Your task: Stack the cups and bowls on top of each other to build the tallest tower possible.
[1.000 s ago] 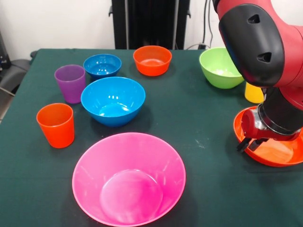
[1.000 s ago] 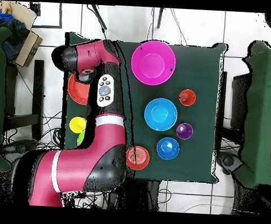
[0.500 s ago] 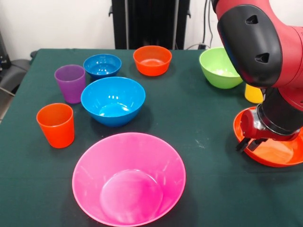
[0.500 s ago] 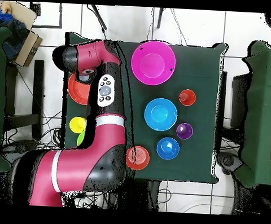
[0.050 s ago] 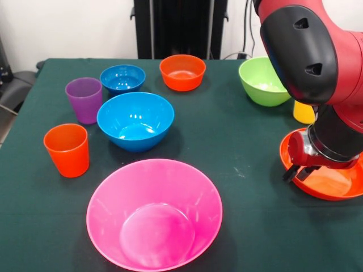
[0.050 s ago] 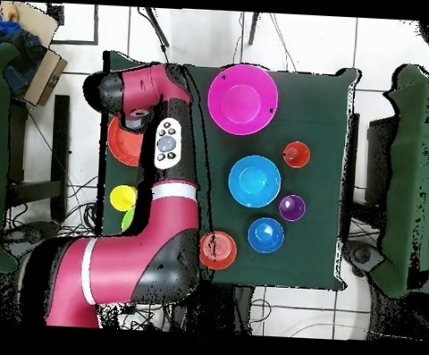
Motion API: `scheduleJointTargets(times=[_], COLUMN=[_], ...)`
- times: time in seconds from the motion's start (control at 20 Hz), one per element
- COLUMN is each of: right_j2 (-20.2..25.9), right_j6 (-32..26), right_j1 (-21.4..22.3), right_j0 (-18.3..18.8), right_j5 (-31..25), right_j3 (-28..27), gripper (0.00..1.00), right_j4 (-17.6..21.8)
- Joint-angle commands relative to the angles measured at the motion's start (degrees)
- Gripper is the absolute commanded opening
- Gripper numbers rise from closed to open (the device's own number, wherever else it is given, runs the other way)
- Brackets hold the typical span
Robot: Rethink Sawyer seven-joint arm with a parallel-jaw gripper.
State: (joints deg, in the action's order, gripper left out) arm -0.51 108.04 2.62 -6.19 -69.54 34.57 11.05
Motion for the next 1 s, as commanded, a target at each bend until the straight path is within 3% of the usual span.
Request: scheduleJointTargets(times=[0.05, 0.55, 1.0], right_j2=[2.41, 1.82, 1.49], right_j6=[3.16, 1.42, 0.95], right_j1=[0.74, 4.11, 5.53], right_j0=[0.87, 1.96, 2.4], right_j5=[2.17, -2.47, -2.12], right_j3=[1.62, 2.09, 3.58], gripper=[0.0, 0.0, 0.0], right_j4=[-0.05, -1.59, -2.38])
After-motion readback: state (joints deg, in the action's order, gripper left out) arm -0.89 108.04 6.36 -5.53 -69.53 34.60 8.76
